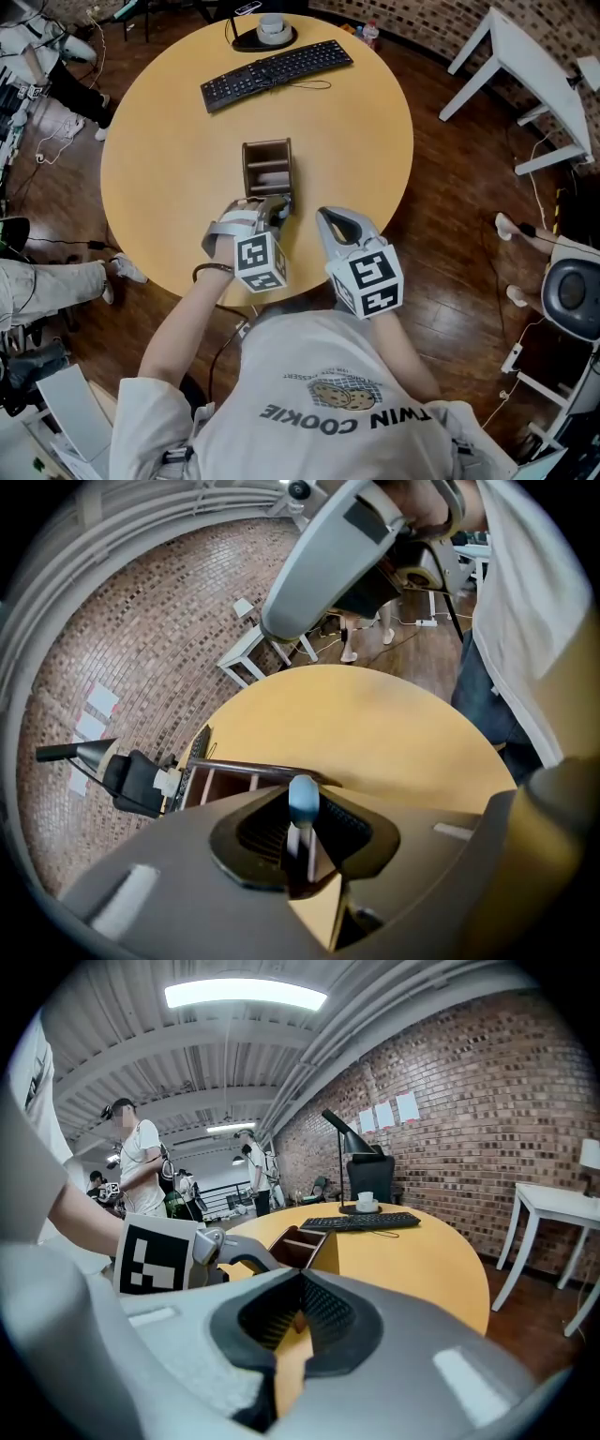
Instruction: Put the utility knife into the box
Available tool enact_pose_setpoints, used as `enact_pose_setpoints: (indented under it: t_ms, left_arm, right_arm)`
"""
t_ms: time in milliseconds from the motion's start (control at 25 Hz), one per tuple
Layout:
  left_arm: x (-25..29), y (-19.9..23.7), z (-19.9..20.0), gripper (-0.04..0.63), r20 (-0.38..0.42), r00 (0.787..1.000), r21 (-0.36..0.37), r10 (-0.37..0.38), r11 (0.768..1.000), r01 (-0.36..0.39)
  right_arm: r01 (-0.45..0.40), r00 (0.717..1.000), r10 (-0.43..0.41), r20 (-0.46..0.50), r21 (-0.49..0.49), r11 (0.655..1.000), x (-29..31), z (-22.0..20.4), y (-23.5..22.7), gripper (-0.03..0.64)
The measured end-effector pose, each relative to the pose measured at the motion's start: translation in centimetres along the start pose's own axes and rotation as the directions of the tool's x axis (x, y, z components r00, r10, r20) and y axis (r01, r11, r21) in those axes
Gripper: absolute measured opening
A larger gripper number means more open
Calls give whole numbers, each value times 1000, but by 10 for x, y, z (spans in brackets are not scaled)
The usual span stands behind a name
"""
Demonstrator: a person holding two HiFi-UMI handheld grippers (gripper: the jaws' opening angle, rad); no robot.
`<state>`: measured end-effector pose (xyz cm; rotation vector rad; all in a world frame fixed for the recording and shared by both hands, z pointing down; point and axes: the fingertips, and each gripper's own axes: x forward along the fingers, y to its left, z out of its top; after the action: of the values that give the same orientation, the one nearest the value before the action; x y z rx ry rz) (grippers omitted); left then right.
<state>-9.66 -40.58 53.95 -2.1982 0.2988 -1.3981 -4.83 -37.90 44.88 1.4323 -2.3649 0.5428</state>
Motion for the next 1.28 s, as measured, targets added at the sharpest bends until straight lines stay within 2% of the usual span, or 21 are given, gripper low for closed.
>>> enact_pose_setpoints:
  t_ms: [280,520,640,720,880,1000,1160,1280]
  left_arm:
    - [9,-1,-2,75,-13,1000,16,11,1000,-11]
    - [8,2,-5,81,-16,998,-8,61,998,-61]
    - [5,-3,-4,121,-26,998,-32,64,997,-65]
    - [3,-7,-3,189,-38,998,-54,53,997,-55]
    - [-3,-14,-5,190,-73,996,-108,58,992,-66]
    - [-11,-16,-6,190,-101,991,-167,90,980,-106]
    - [-27,-15,-8,190,-148,977,-274,151,943,-187]
    - [-42,-19,-5,189,-175,967,-317,187,919,-235]
  right_arm:
    - [-5,1000,5,0,-1,1000,-1,-2,-4,2]
    - [-29,1000,29,-2,-14,999,-1,-1,1,2]
    - [-52,999,52,2,-27,998,-7,-3,5,2]
    - [-66,998,67,6,-35,997,-11,-4,7,2]
    - [-101,995,102,6,-51,994,-16,-1,8,2]
    - [-140,990,141,12,-66,988,-20,0,10,2]
    - [-213,976,216,18,-93,973,-24,1,17,2]
    - [-251,967,255,18,-107,962,-31,0,22,2]
